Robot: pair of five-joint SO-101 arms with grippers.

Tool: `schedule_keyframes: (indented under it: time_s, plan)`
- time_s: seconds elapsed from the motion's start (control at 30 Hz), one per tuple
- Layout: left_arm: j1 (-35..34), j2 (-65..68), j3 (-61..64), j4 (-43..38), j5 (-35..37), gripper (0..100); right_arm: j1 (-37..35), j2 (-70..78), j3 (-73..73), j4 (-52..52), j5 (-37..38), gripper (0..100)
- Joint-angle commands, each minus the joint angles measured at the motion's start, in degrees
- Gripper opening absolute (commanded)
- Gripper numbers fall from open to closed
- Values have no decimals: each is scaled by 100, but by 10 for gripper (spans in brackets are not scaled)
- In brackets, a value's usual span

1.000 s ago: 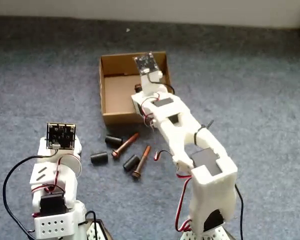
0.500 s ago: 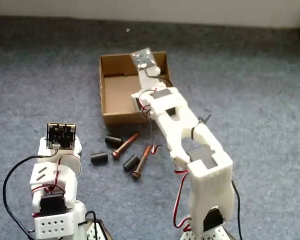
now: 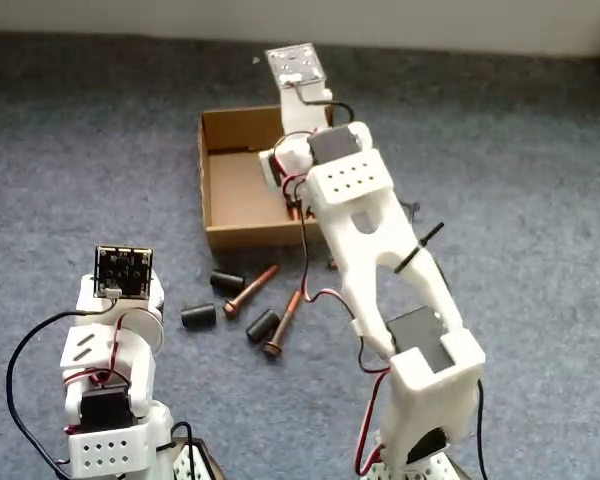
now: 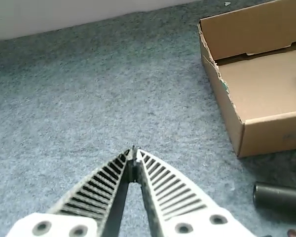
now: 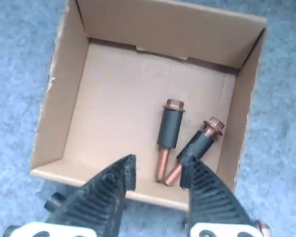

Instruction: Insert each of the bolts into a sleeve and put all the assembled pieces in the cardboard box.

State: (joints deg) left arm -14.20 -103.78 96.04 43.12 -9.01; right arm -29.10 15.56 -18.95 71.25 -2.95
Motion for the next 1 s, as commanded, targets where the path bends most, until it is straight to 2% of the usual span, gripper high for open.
schedule_keyframes:
  time_s: [0.0, 0.4, 0.5, 0.73, 0.83, 0.97]
  plan:
    - [48, -57, 101, 18, -53, 7, -215, -523, -286, 611, -70, 146]
    - [48, -57, 101, 18, -53, 7, -796, -1341, -277, 2607, -79, 146]
    - [48, -57, 101, 18, -53, 7, -936, -1516, -259, 2967, -501, 145]
    - [48, -57, 101, 18, -53, 7, -1429, -1974, 1226, 2941, -1670, 145]
    - [48, -57, 101, 18, -53, 7, -1692, -2123, 1956, 2571, -2251, 145]
    - [48, -57, 101, 18, -53, 7, -1771, -2202, 2879, 1666, -2585, 145]
